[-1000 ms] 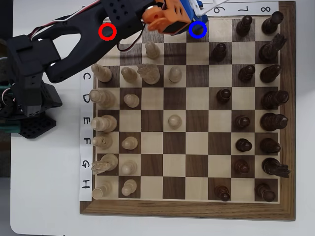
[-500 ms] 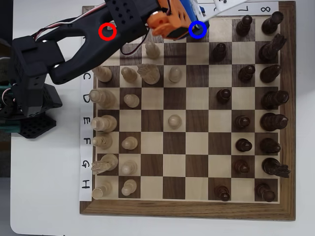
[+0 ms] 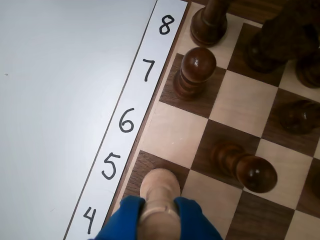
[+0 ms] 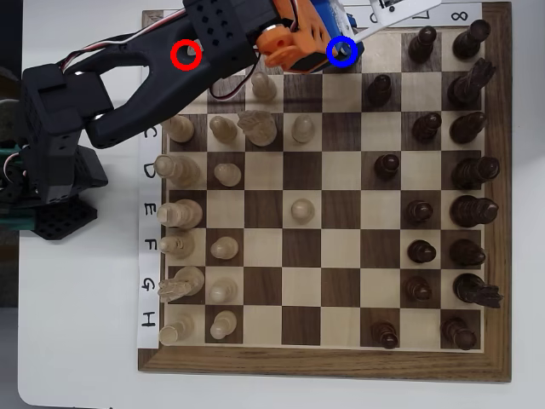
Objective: Move the piece to destination
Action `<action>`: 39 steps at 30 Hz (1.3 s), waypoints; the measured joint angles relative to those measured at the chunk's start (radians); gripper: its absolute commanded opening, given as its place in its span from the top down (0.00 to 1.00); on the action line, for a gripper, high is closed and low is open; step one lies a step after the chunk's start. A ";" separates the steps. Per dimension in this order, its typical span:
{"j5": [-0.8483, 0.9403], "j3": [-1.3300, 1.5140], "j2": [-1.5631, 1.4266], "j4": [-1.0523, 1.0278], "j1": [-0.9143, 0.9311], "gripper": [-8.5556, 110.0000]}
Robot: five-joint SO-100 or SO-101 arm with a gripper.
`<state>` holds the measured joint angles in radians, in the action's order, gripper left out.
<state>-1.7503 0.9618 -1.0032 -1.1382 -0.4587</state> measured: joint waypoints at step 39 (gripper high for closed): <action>0.000 -0.002 0.046 0.002 -0.003 0.83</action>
<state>-1.7503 0.9603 -0.9572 -1.1367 -0.4617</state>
